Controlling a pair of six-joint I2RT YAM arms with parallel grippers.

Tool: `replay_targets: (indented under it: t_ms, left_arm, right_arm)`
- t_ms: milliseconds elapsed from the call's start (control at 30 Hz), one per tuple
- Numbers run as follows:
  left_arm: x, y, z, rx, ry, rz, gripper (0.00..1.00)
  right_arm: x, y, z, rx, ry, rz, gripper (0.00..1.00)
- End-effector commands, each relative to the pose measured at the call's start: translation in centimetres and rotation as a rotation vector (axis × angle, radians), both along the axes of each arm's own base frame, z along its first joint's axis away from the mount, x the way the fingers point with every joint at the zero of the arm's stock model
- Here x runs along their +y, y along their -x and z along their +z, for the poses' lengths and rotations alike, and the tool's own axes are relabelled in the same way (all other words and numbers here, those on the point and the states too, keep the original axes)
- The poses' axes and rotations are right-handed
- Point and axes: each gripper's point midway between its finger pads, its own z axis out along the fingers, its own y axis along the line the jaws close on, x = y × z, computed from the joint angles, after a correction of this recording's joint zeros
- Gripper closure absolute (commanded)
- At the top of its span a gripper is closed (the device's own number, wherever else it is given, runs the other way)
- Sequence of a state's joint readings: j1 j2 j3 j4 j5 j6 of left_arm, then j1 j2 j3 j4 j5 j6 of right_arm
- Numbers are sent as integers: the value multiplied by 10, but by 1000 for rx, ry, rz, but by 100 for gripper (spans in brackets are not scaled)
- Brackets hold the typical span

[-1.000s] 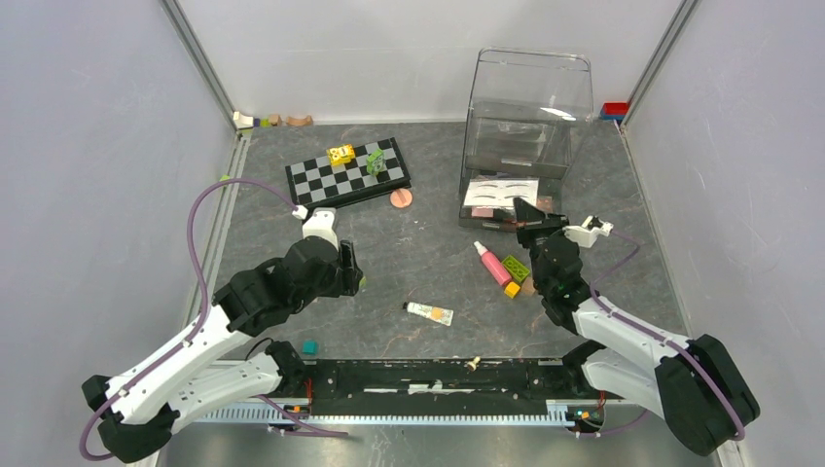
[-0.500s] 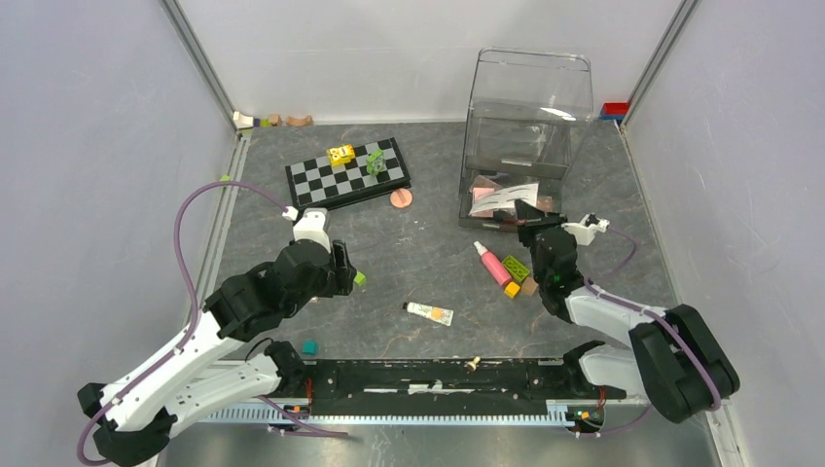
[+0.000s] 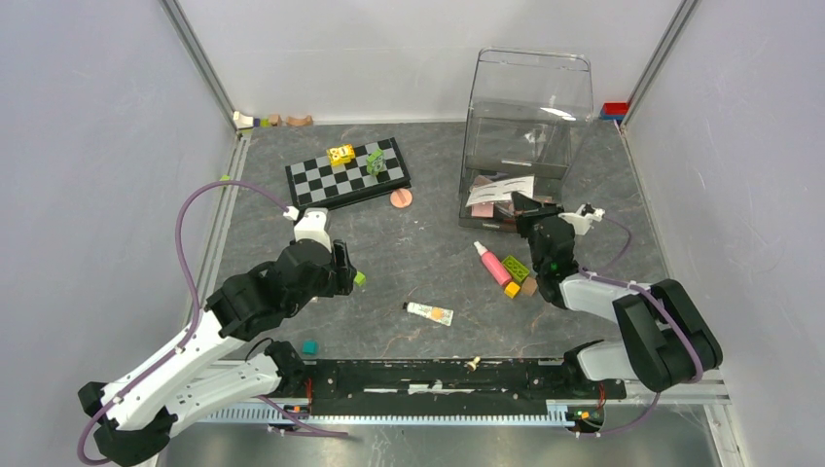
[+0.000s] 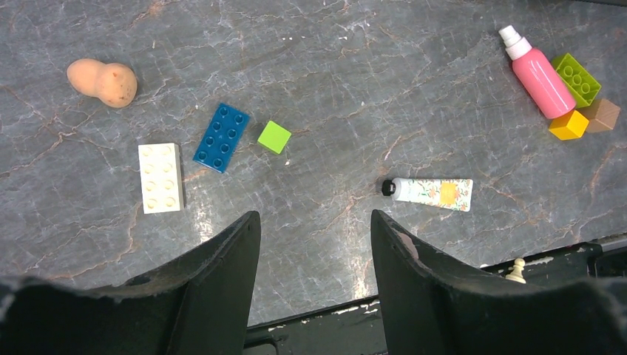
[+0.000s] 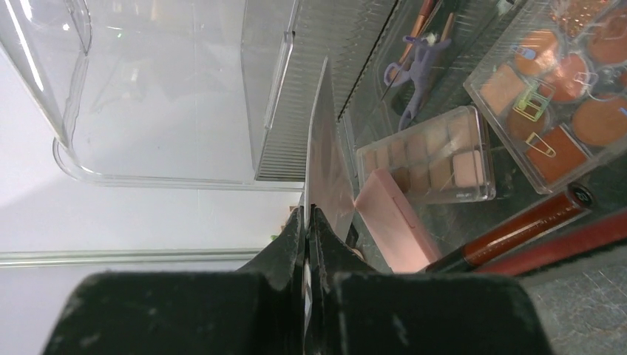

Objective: Organize the makeup
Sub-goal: Place the makeup in the drawer.

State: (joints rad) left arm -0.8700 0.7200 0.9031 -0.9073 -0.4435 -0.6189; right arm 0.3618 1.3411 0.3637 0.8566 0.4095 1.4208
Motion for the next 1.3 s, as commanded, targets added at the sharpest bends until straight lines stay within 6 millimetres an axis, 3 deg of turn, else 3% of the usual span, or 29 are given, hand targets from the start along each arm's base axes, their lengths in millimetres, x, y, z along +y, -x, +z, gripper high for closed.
replay_targets:
  t_ms: [0,200,367,667,967,1267]
  left_arm:
    - [4,-5,2,-33,-27,3,36]
    - [4,-6,2,-33,-26,4,36]
    - [3,-6,1,-32,-28,4,36]
    - [2,-6,0,-31,-26,2,36]
    - [2,-5,0,-31,-21,0,36]
    - [2,-5,1,-33,-17,-1,36]
  right_arm:
    - [1,-17,17,-26,-3,-5,96]
    - [-3,-19,13,-4,36,-19,91]
    - [-3,-16,2,34,38,-5,64]
    - [-4,-6,13,3,64,20,39]
    - [-30,13,12,36,125,-53,25]
    - [-45,18,7,83,161,-67,24]
